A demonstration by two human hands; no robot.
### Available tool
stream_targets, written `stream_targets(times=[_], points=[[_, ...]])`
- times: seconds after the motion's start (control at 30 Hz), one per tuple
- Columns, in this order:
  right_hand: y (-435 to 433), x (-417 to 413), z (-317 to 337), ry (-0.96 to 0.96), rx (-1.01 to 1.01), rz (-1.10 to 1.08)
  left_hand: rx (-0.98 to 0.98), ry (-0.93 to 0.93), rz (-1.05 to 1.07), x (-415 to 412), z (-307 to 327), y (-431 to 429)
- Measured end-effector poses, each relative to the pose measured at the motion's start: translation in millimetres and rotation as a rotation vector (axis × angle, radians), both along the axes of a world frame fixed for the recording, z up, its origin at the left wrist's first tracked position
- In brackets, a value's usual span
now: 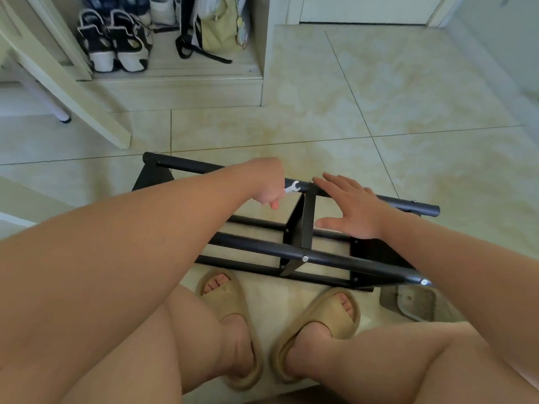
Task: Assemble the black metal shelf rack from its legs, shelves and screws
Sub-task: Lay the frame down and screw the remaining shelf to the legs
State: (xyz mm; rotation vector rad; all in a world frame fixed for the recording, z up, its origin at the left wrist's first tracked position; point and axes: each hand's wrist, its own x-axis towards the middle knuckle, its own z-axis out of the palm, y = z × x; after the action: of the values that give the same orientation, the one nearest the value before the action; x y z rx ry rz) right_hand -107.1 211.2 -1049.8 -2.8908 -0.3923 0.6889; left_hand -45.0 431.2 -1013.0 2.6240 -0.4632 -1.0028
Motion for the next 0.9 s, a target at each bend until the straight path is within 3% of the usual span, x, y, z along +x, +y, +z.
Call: stream_targets(times=[0.13, 0.27, 0.4, 0.57, 0.7, 0.9], points=[[-5.4, 25.9, 14.8, 0.083, -0.051, -0.027, 0.099, -0.159, -0.038, 18.7, 18.5, -1.1], [-5.8, 38.9, 10.1, 0.167, -0.081, -0.076, 0.122, -0.078, -0.050, 32.7, 10.5, -5.6], [-10.1, 46.6, -6.5, 0.197, 0.012, -0.185, 0.088, -0.043, 0.046, 44.0, -19.1, -10.5], [-7.5, 58.5, -11.3, 0.212, 0.049, -0.176, 0.071, 0.023, 0.094, 53.6, -29.6, -20.7], [-8.0, 60.9, -10.2, 0.171, 0.048, -0.171, 0.031, 0.063, 0.147, 55.5, -35.7, -23.5], [-1.9, 63.9, 0.4, -0.061, 0.018, -0.124, 0.023, -0.081, 0.149, 60.1, -25.0, -10.1]])
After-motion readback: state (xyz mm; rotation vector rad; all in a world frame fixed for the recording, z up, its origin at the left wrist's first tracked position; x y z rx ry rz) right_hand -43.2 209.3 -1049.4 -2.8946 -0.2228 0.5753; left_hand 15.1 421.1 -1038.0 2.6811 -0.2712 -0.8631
